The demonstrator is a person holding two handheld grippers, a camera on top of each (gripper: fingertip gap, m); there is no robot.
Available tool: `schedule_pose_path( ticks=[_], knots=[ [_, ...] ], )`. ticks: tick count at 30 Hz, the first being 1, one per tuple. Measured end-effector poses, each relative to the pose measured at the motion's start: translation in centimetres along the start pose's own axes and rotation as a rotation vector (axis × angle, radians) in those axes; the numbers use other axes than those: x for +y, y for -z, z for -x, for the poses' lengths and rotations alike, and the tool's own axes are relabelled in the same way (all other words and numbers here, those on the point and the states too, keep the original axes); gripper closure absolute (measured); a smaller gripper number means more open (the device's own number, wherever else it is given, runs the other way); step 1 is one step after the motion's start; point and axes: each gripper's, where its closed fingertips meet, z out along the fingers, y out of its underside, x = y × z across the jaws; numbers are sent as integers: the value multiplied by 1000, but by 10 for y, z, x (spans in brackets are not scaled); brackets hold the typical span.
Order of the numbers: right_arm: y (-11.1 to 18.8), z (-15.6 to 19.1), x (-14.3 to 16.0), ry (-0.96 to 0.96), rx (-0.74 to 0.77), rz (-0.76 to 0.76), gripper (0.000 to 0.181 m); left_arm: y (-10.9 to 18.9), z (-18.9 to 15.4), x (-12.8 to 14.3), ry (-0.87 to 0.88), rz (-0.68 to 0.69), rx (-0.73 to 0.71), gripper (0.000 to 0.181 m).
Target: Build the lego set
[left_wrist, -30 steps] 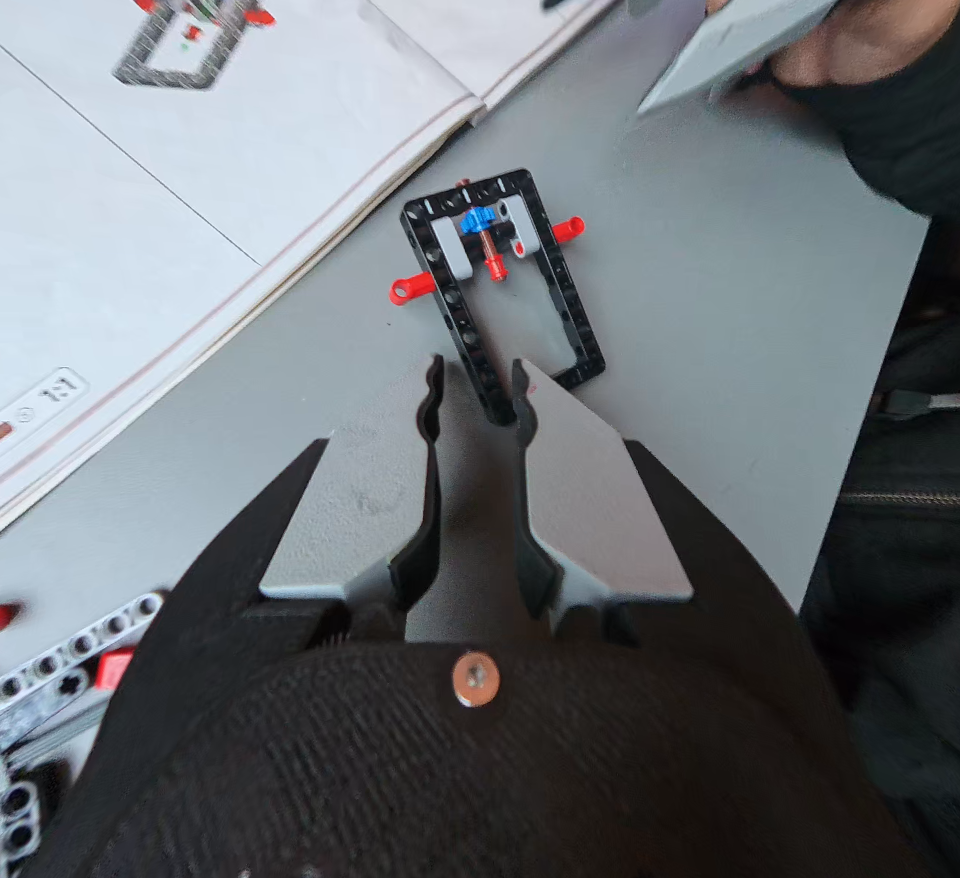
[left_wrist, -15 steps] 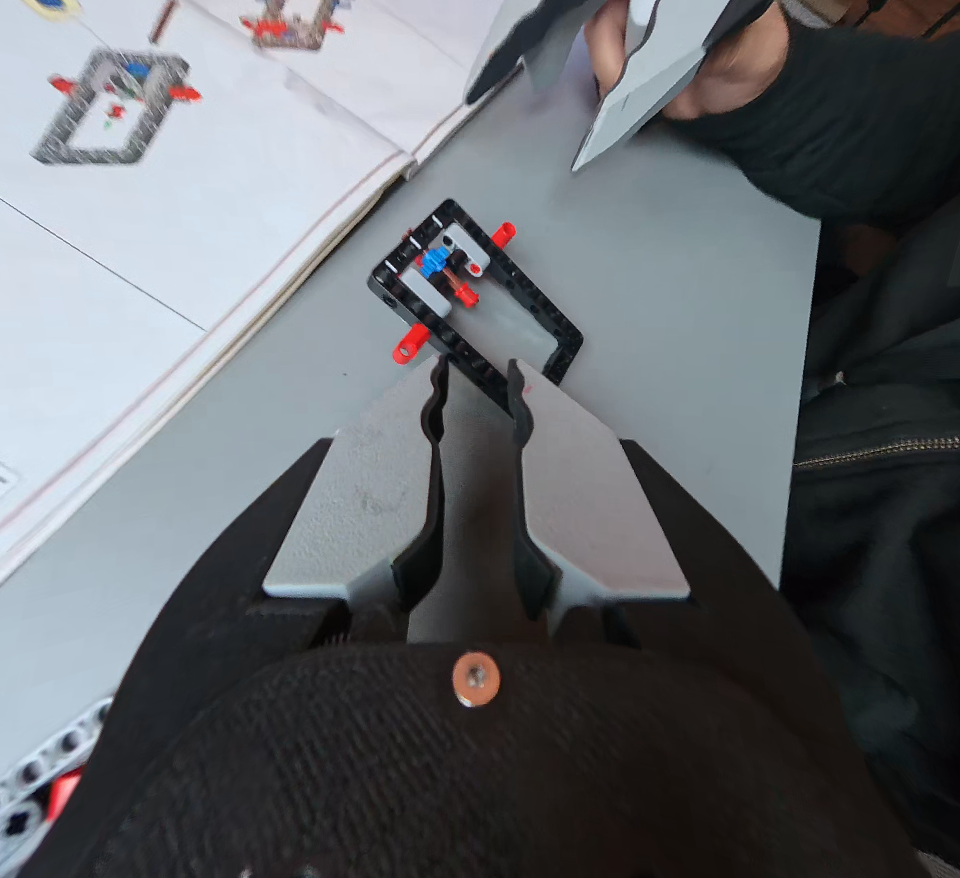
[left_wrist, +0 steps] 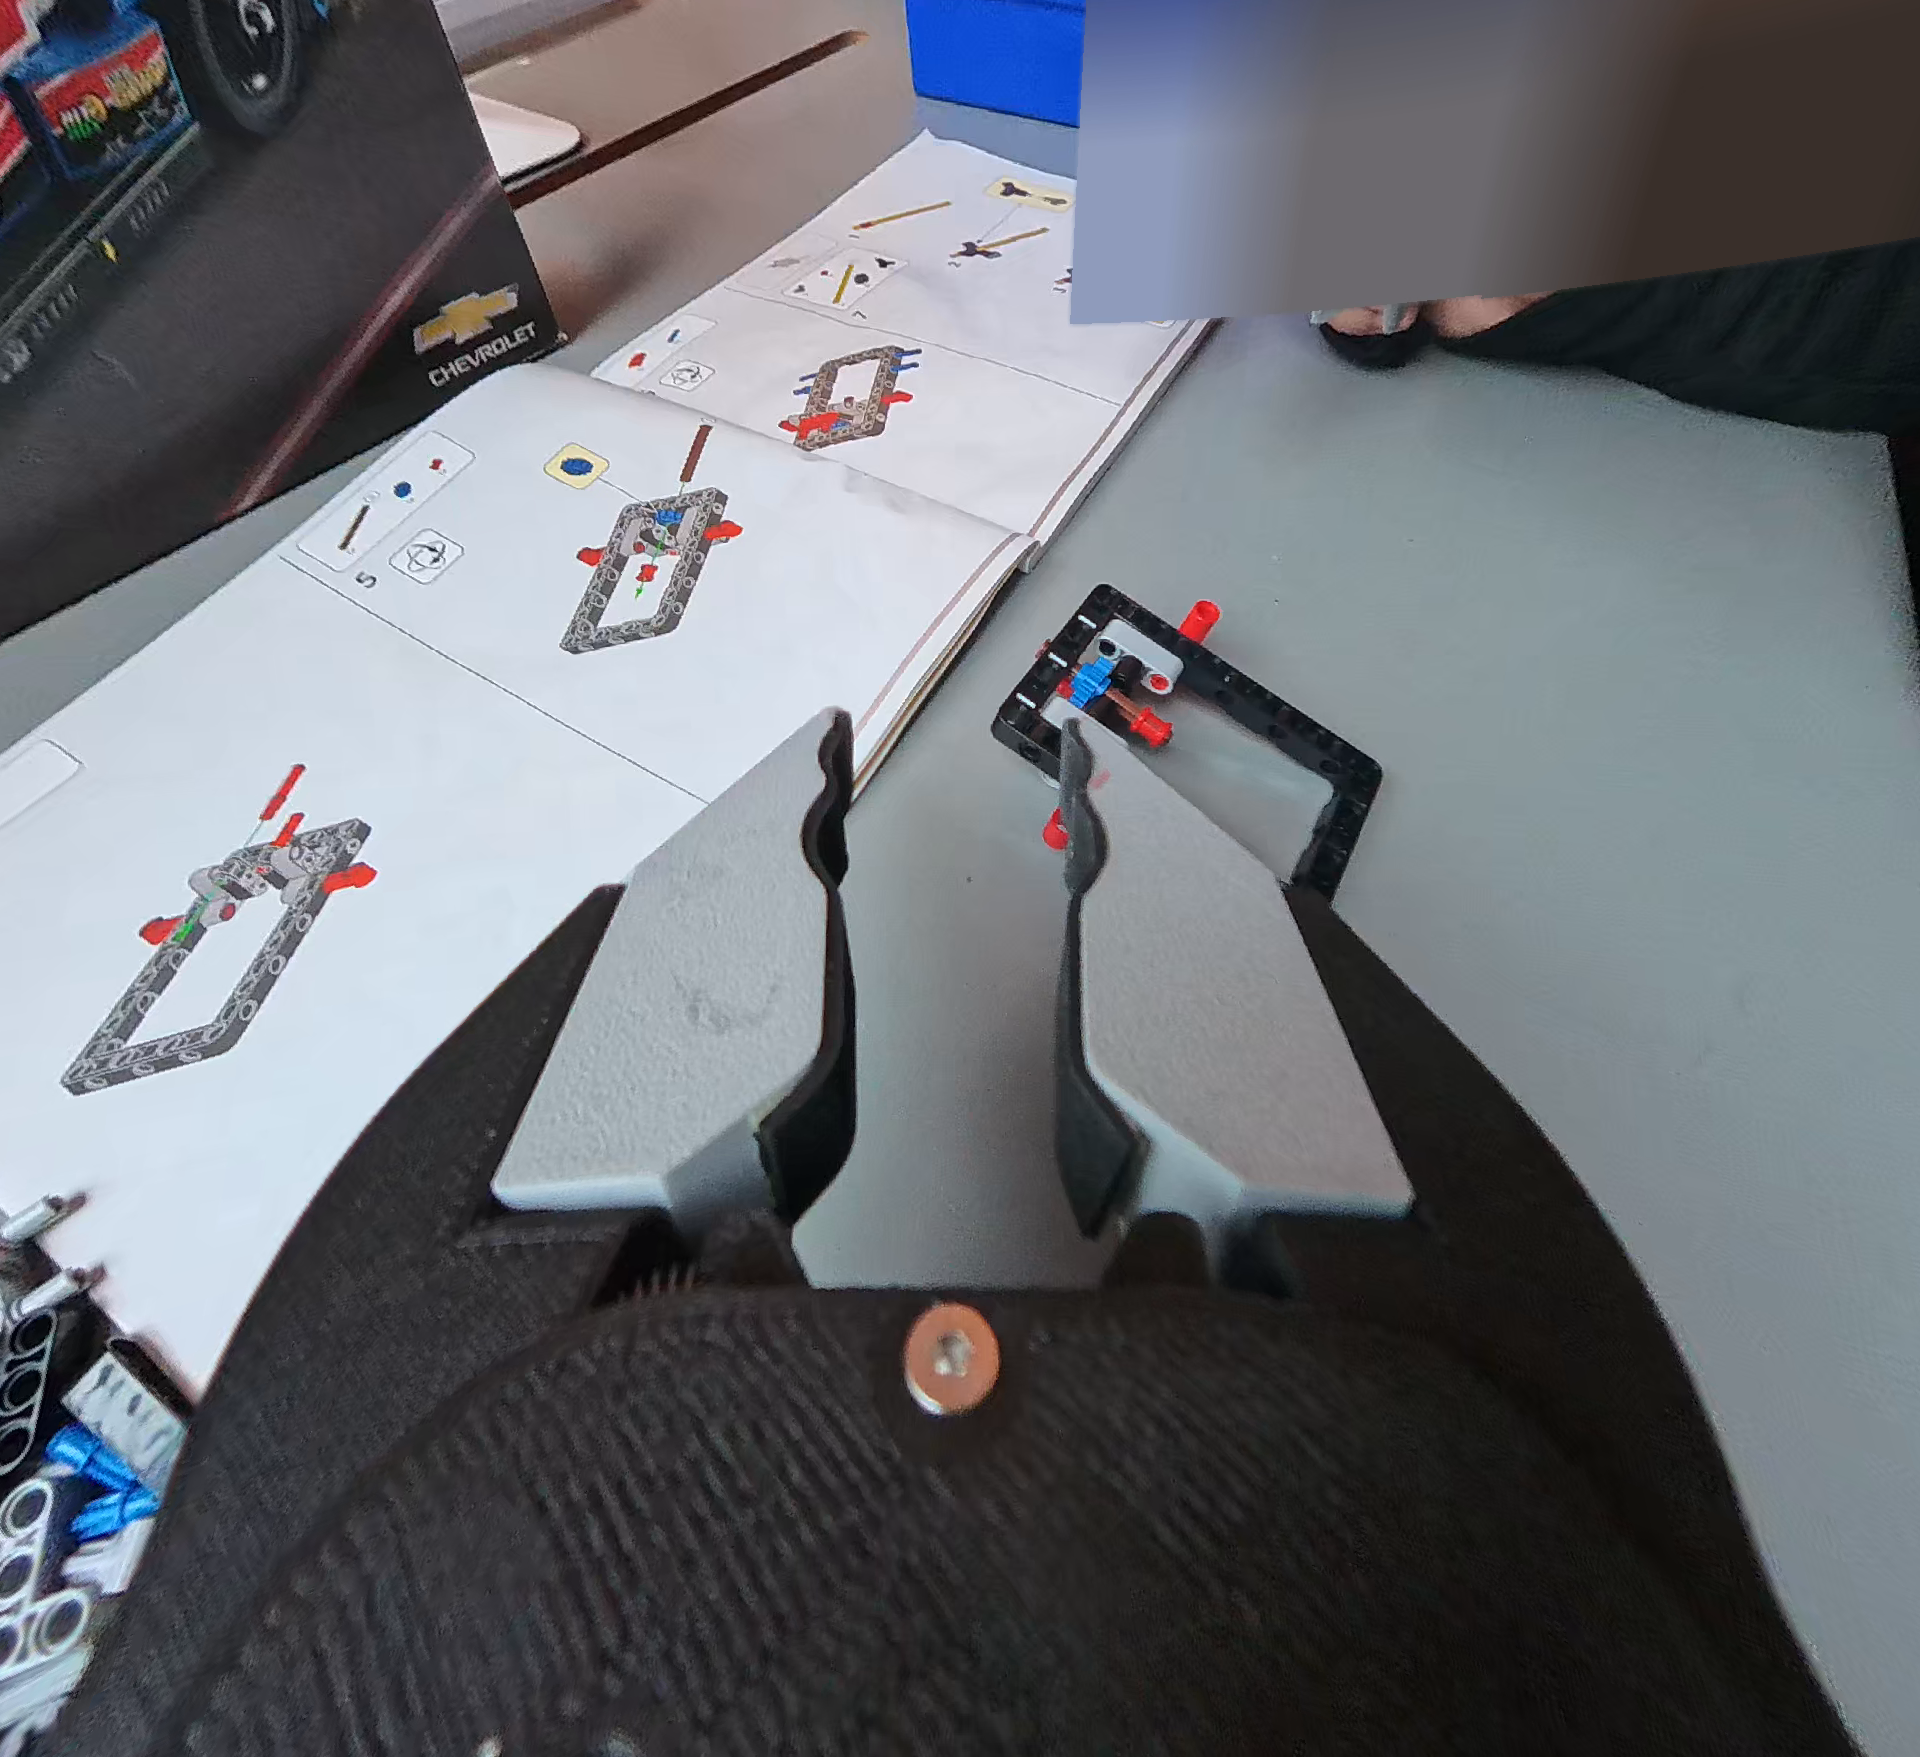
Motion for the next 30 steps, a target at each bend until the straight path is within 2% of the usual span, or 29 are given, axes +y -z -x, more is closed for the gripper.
schedule_pose_path(
  ticks=[4, 19, 22, 30],
  knots=[
    [-4, 7, -1, 4, -35, 1, 130, 2, 0, -7, -44, -48, -24, 146],
    [-8, 10, -1, 5, -61, 4, 132, -3, -4, 0, -81, 4, -16, 137],
    [-12, 10, 3, 11, -58, 39, 129, -7, -6, 4, -93, 40, -18, 122],
    [-37, 18, 17, 130, -5, 178, 126, -19, -19, 17, -218, 181, 85, 116]
  ],
)
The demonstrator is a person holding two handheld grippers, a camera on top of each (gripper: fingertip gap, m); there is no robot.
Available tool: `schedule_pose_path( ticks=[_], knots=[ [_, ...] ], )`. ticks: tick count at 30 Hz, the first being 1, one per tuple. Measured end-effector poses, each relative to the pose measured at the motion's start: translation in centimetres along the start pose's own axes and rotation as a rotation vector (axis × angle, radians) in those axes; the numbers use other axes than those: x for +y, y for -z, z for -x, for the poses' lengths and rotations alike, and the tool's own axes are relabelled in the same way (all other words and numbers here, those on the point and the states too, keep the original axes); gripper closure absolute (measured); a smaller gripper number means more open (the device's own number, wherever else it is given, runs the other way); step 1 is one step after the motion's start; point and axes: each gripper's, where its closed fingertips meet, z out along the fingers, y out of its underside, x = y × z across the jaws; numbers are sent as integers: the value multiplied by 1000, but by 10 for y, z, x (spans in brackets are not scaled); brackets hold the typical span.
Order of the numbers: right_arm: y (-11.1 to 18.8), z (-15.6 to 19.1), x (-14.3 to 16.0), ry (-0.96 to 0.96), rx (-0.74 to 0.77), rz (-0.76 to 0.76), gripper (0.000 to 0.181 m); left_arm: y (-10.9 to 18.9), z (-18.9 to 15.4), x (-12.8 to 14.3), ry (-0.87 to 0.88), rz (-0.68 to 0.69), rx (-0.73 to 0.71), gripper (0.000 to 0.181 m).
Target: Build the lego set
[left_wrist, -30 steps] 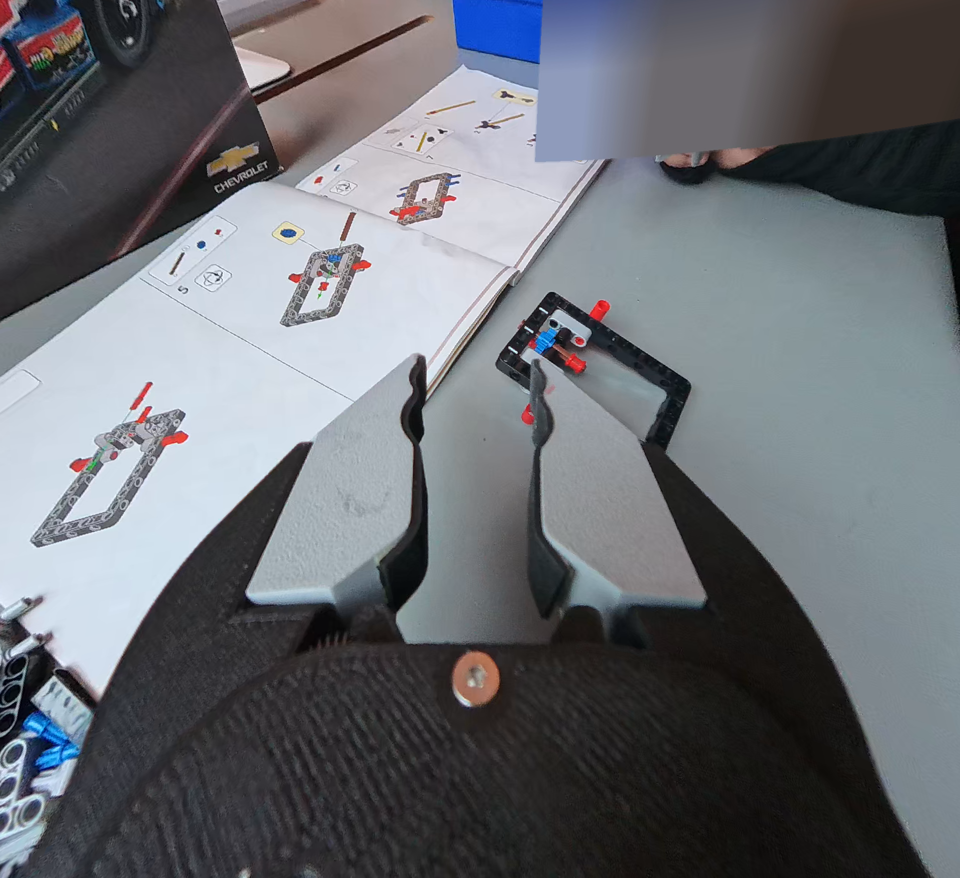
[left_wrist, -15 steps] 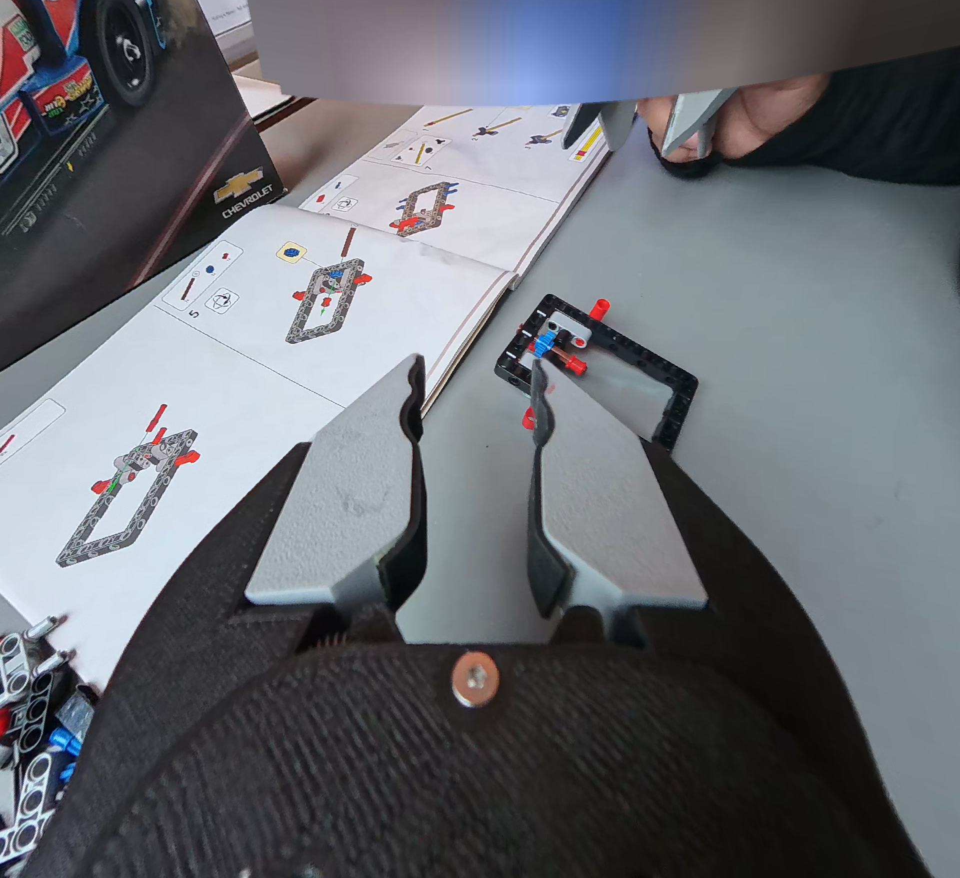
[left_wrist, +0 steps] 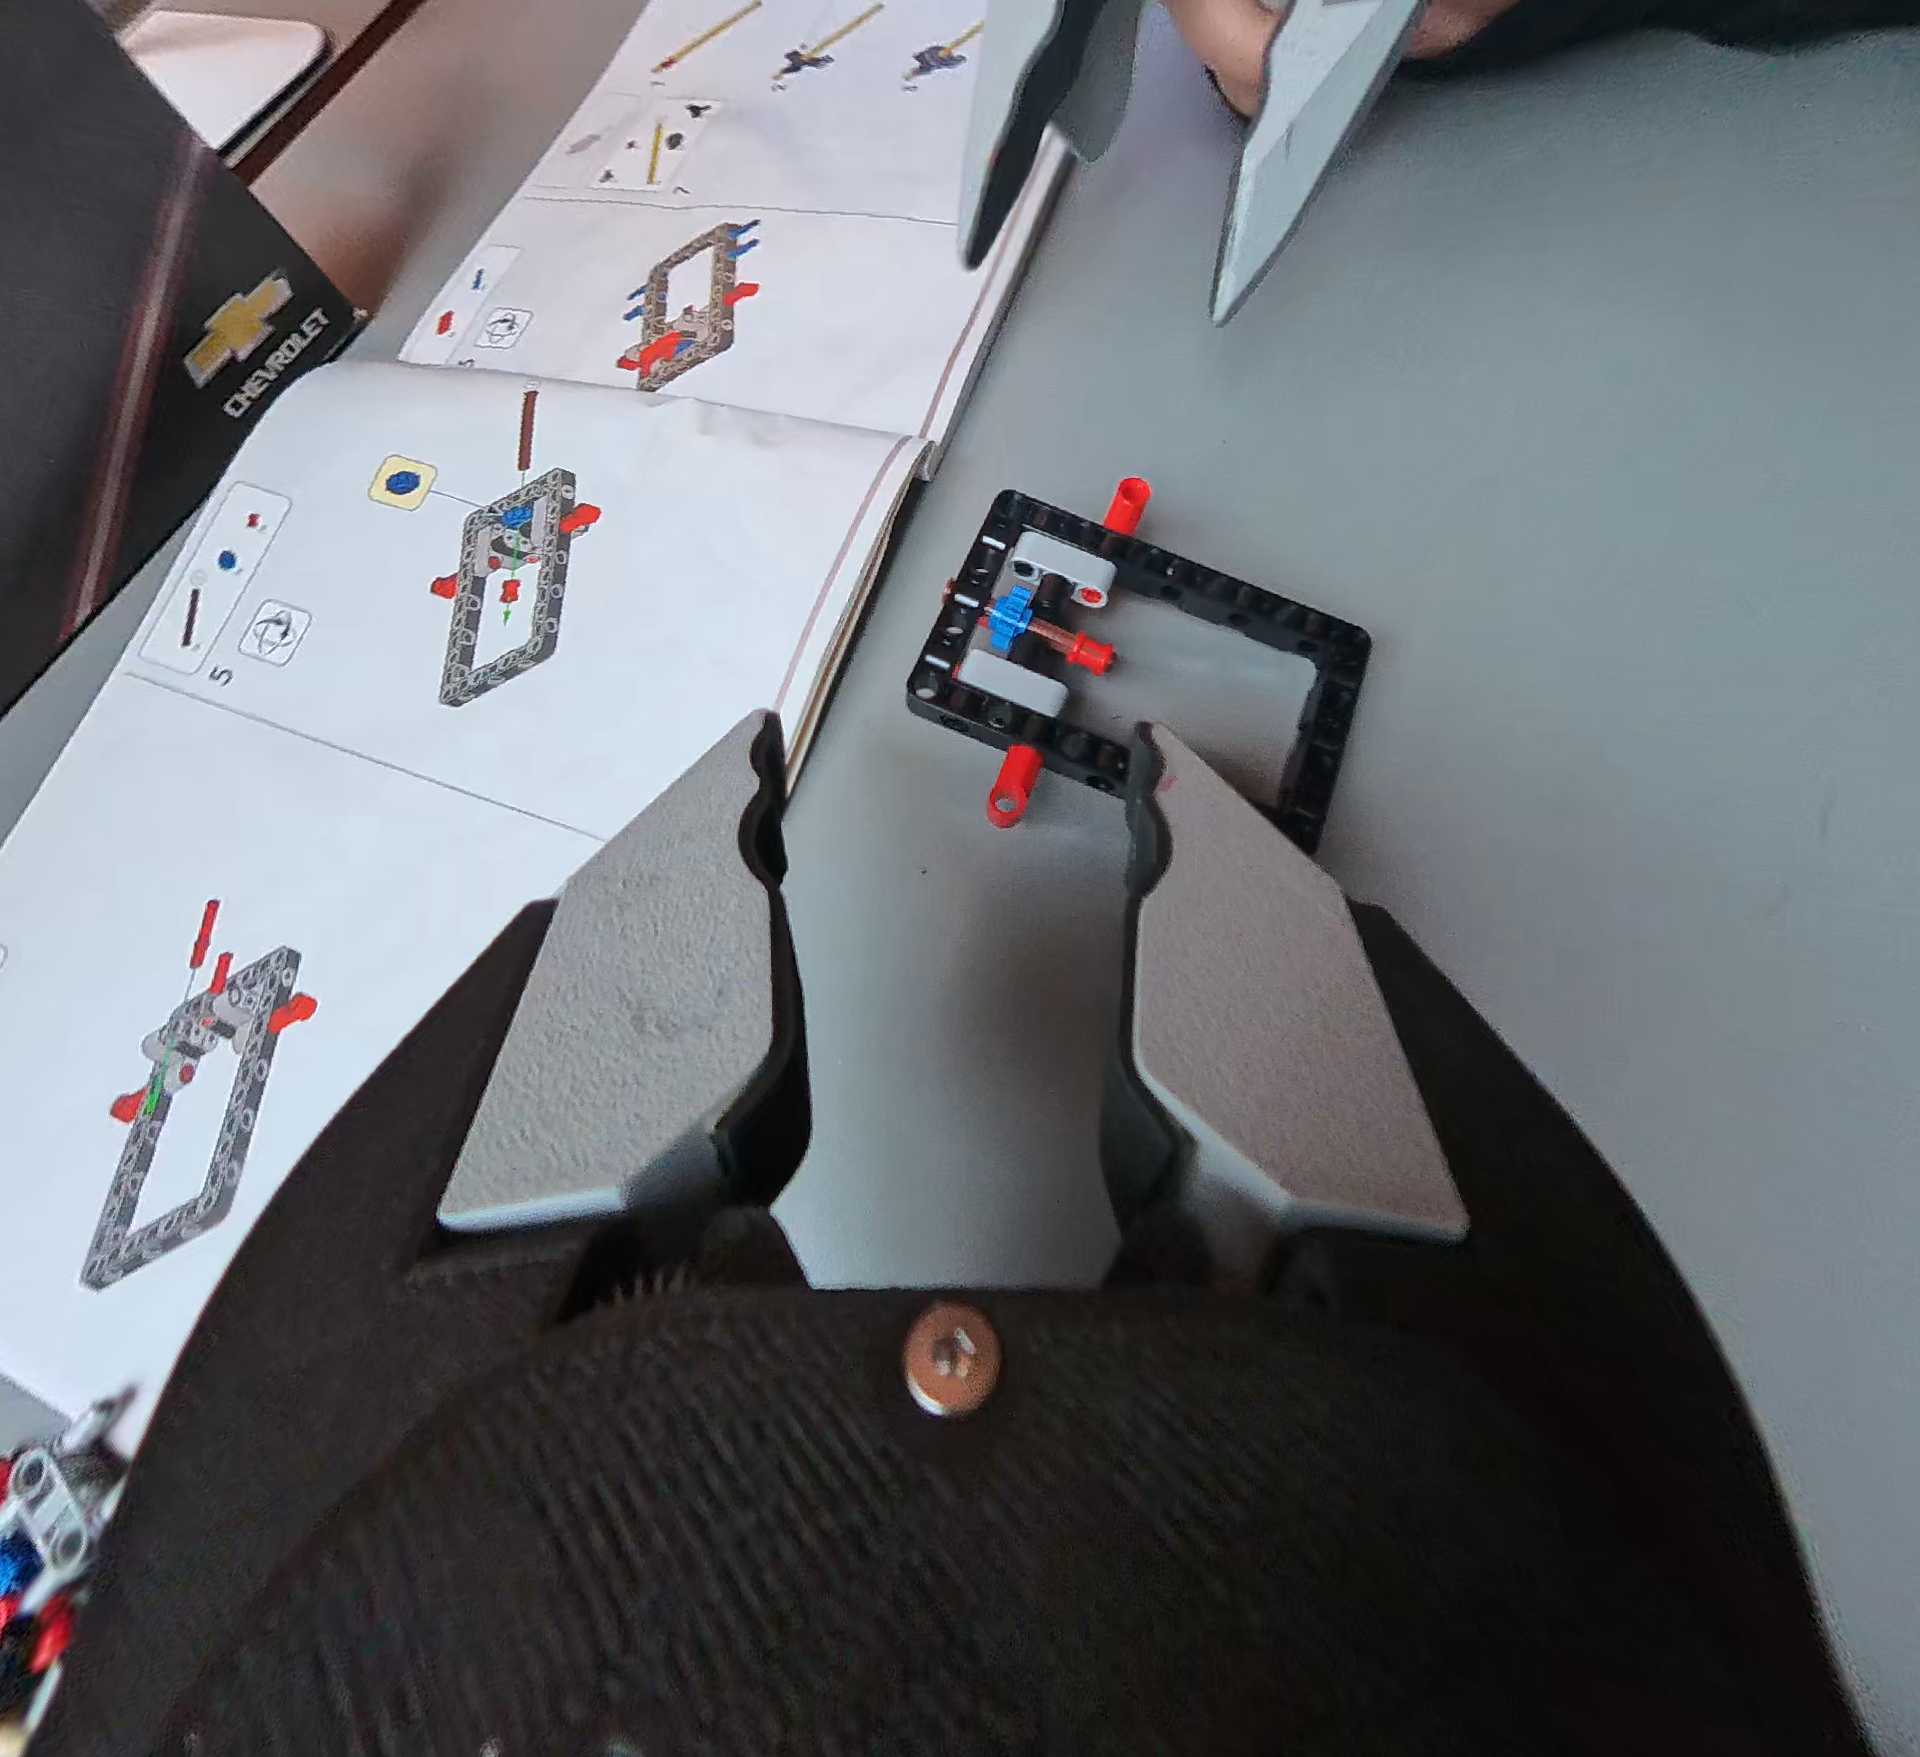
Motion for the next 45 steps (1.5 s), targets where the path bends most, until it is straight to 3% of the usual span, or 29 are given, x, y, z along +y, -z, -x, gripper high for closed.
schedule_pose_path(
  ticks=[7, 18, 31, 45],
  knots=[
    [-36, 15, -3, 123, 53, 135, 125, -10, -8, 9, -39, 87, 88, 103],
    [-59, 23, -16, 161, 34, 194, 135, -14, -15, 3, -82, 77, 195, 123],
    [-67, 20, -11, 235, 65, 258, 150, -20, -13, 6, -122, 106, 197, 134],
    [-71, 22, -15, 260, 75, 247, 152, -21, -5, 8, -41, 157, 80, 147]
  ],
)
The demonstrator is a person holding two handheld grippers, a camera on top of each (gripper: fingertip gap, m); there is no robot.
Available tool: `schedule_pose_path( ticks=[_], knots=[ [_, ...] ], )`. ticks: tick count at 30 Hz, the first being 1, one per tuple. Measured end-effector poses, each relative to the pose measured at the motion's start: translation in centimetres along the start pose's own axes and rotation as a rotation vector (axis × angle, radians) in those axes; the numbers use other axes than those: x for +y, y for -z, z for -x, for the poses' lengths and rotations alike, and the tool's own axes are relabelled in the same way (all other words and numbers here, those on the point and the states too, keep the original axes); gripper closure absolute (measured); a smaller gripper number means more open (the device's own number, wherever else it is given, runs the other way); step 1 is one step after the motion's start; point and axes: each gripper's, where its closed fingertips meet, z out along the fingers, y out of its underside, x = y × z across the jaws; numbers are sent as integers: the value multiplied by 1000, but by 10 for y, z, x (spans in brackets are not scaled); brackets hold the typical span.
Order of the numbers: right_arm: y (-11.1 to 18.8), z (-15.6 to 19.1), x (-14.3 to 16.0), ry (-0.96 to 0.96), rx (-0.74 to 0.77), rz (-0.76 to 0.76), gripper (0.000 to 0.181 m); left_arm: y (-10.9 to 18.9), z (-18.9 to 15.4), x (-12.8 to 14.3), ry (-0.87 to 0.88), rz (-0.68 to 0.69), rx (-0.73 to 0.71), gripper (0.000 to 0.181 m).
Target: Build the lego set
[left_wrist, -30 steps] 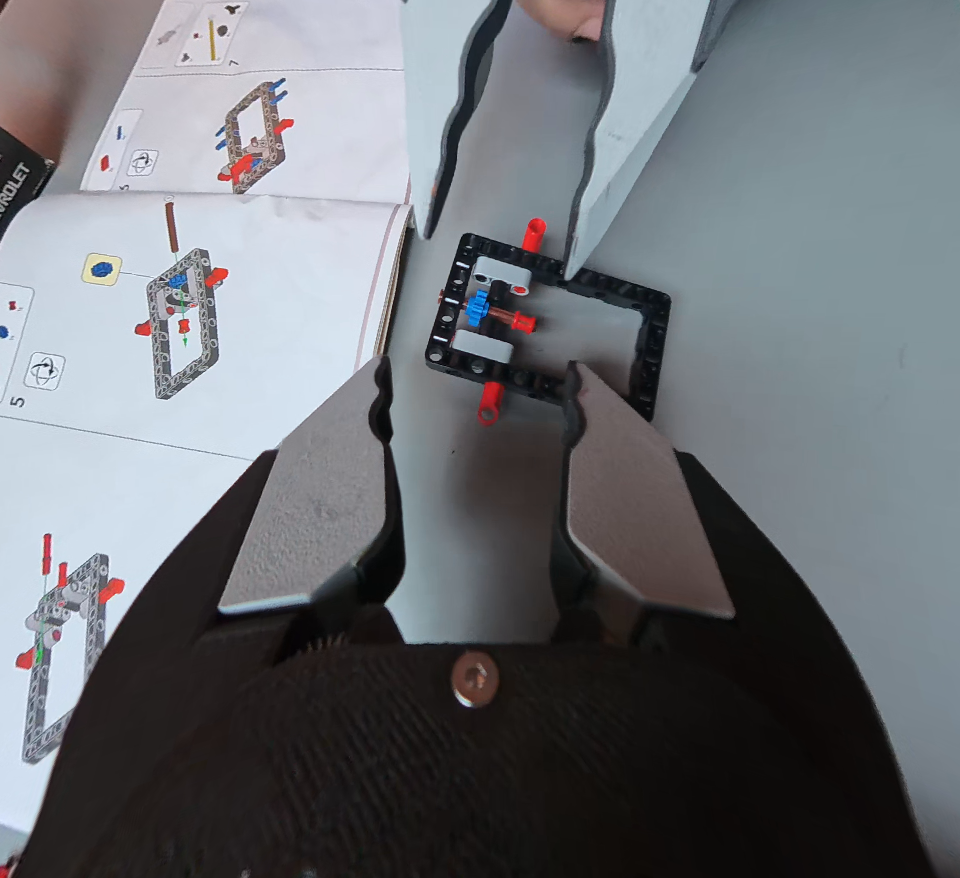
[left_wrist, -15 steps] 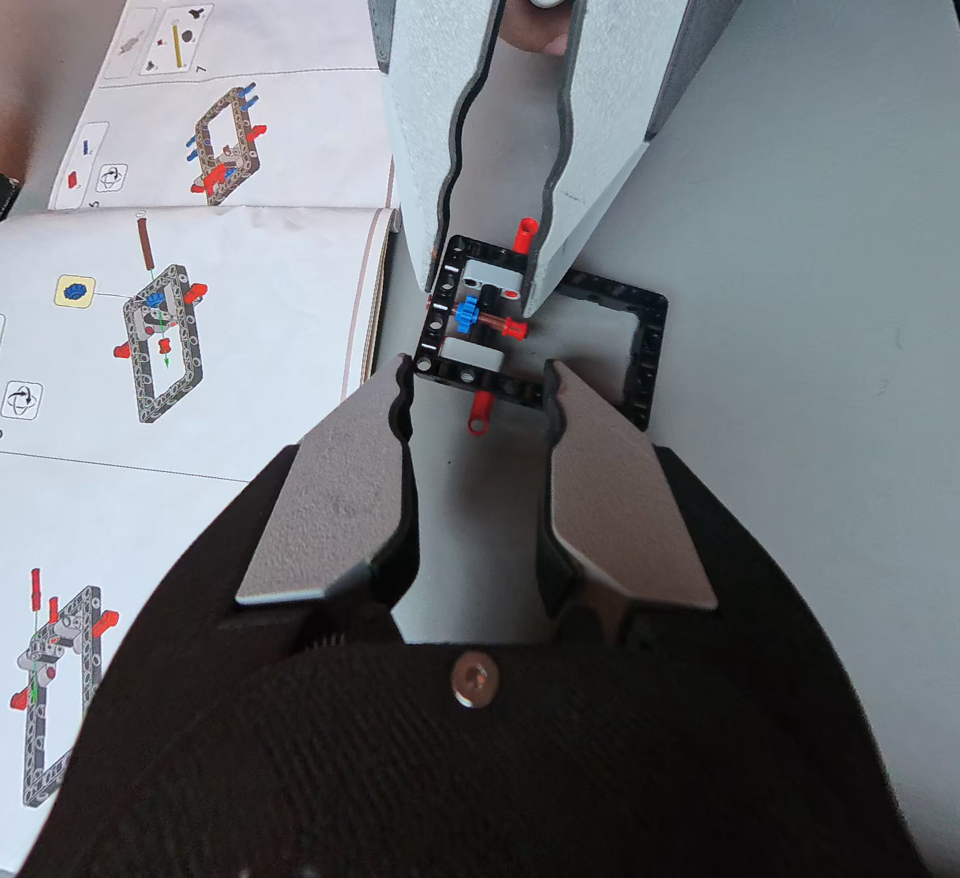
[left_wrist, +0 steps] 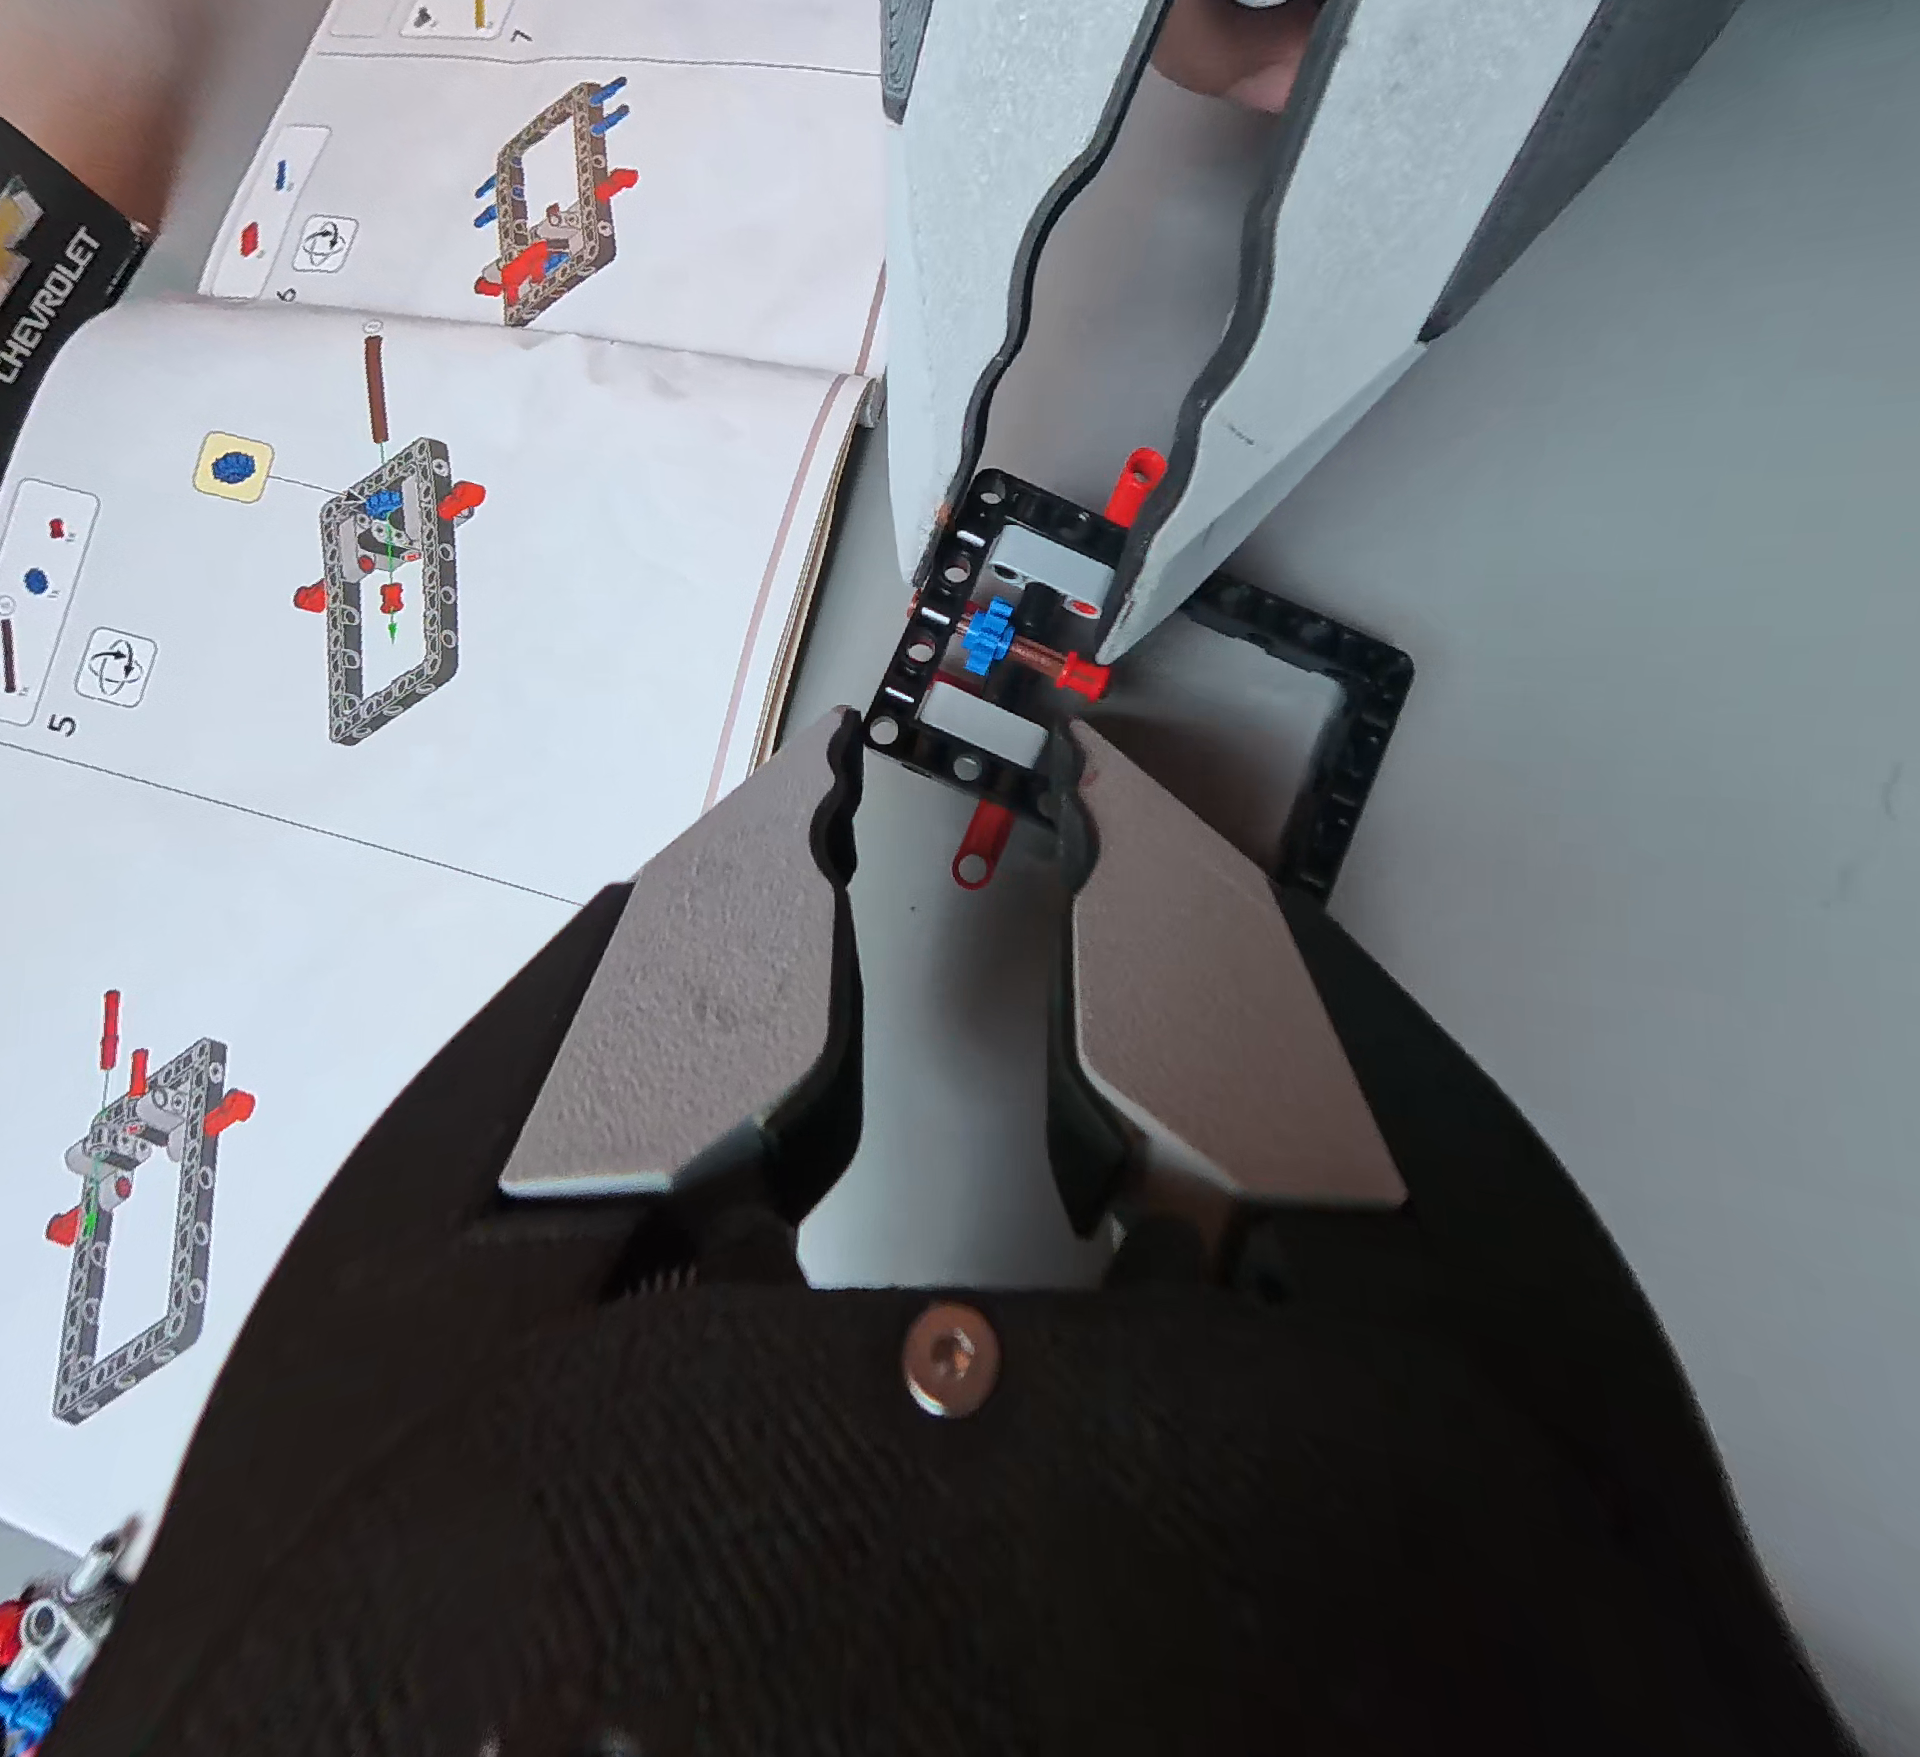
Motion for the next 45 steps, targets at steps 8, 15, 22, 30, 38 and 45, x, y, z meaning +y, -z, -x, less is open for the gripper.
schedule_pose_path(
  ticks=[8, 15, 22, 30, 38, 45],
  knots=[
    [-1, 1, -3, 10, -3, -14, 151, 1, 0, 1, 22, -7, -9, 147],
    [-1, 0, -3, 9, -10, -12, 155, 1, -1, 1, 16, 4, -28, 148],
    [-2, 0, -2, 44, 7, 7, 155, 0, -1, 1, 38, 8, -50, 148],
    [-2, 0, -1, 26, -4, 12, 155, 0, -1, 1, 53, 8, -63, 148],
    [-2, -3, -1, 19, -12, 12, 161, -1, 0, 1, 63, 3, -71, 148],
    [-2, -5, -2, -43, -42, -14, 161, -2, 2, 0, 114, -19, -56, 148]
  ],
)
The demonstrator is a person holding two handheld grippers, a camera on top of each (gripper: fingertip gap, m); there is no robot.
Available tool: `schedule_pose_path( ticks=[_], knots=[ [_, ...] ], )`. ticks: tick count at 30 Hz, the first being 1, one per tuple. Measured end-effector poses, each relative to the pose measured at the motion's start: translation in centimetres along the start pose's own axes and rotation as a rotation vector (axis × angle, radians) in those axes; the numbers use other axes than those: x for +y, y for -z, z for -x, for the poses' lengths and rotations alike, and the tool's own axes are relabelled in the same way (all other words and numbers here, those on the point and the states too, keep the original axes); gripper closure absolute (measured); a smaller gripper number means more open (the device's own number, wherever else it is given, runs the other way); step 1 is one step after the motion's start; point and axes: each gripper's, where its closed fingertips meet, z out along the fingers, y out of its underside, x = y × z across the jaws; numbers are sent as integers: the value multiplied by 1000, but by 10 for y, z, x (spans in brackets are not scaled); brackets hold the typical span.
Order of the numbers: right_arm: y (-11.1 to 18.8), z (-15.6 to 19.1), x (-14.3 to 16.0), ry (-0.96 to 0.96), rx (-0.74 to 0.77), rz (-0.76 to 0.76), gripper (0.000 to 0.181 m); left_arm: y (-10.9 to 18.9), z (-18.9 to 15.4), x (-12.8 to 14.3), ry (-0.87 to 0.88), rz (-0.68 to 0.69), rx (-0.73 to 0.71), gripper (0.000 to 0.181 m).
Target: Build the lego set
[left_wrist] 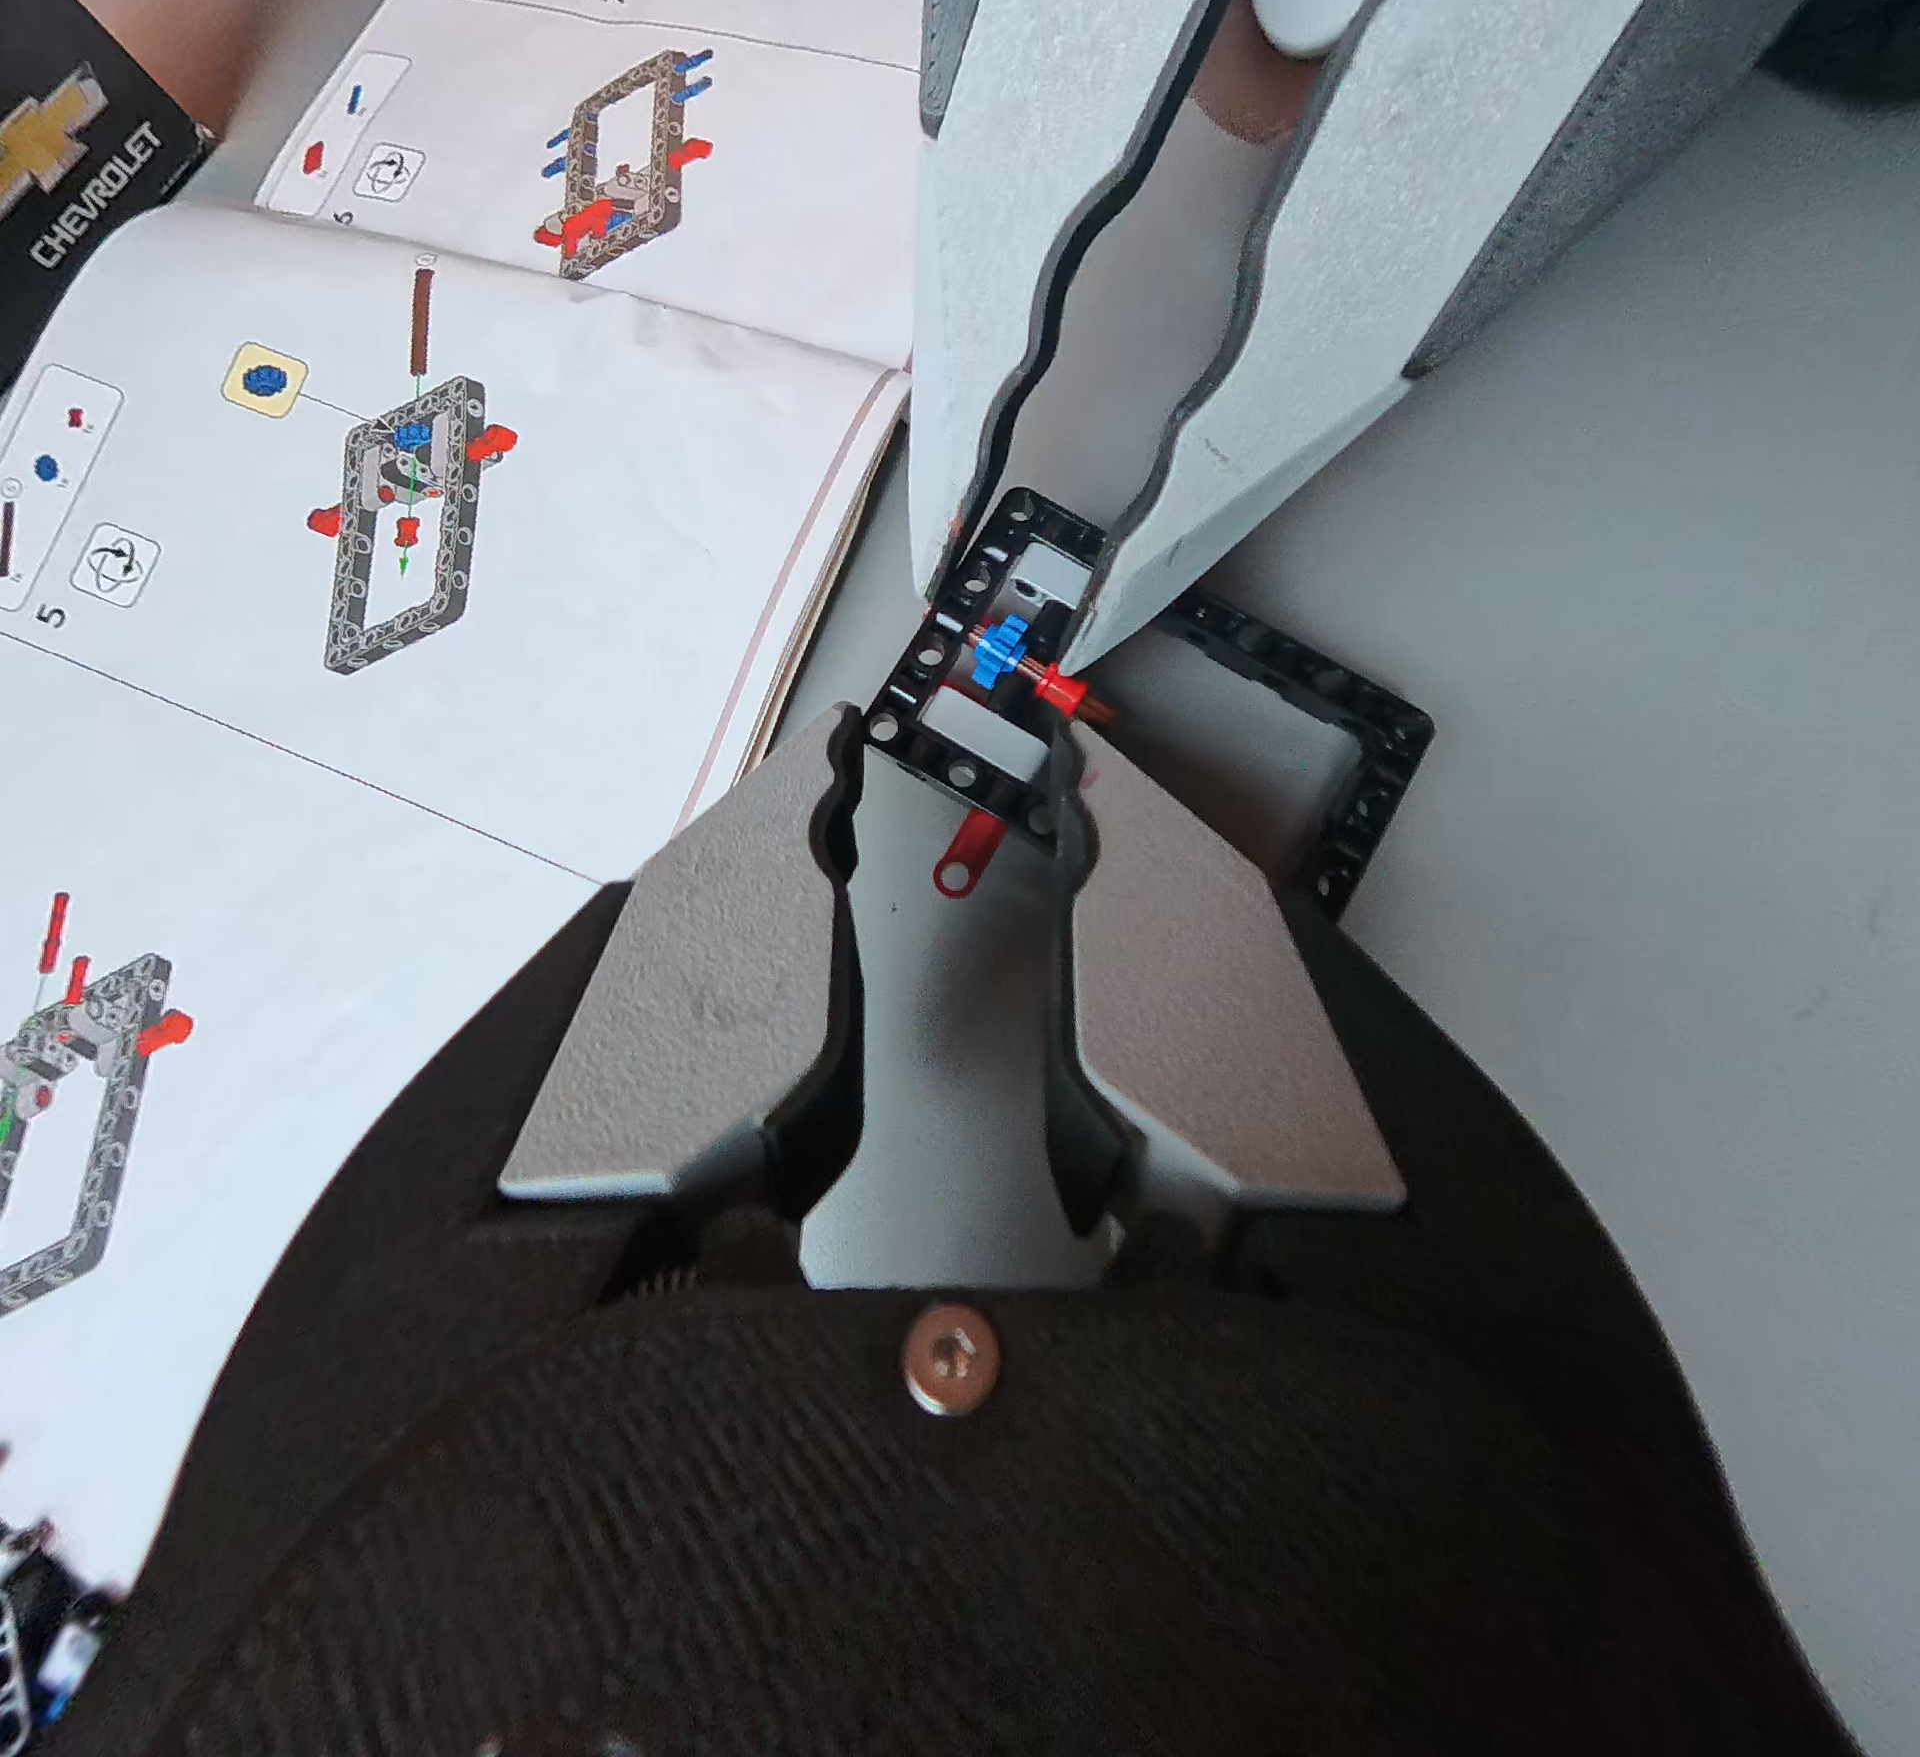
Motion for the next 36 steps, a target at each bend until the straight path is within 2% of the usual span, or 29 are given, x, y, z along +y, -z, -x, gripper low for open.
schedule_pose_path(
  ticks=[3, 10, 12, 16, 20, 28, 31, 36],
  knots=[
    [3, -1, -3, -49, -20, -36, 158, -1, 0, 0, 10, -7, 2, 147],
    [1, 4, -2, 74, 51, 4, 156, -1, 1, 0, 25, -3, -5, 147],
    [1, 4, -3, 82, 59, 3, 165, -1, 1, 0, 24, -3, -11, 147],
    [0, 4, -3, 85, 52, -1, 165, 0, 1, 0, 28, 3, -24, 147],
    [2, 0, -2, 83, 66, 1, 157, 0, 1, 0, 25, -1, -20, 147],
    [1, -4, 1, 41, 38, 3, 148, 0, 1, 0, 14, -2, -19, 147],
    [-1, 0, 2, 10, -23, 3, 154, 0, 1, 0, 22, -2, -17, 147],
    [-1, 0, 2, 0, -36, 1, 154, 0, 1, 0, 27, 0, -29, 147]
  ],
)
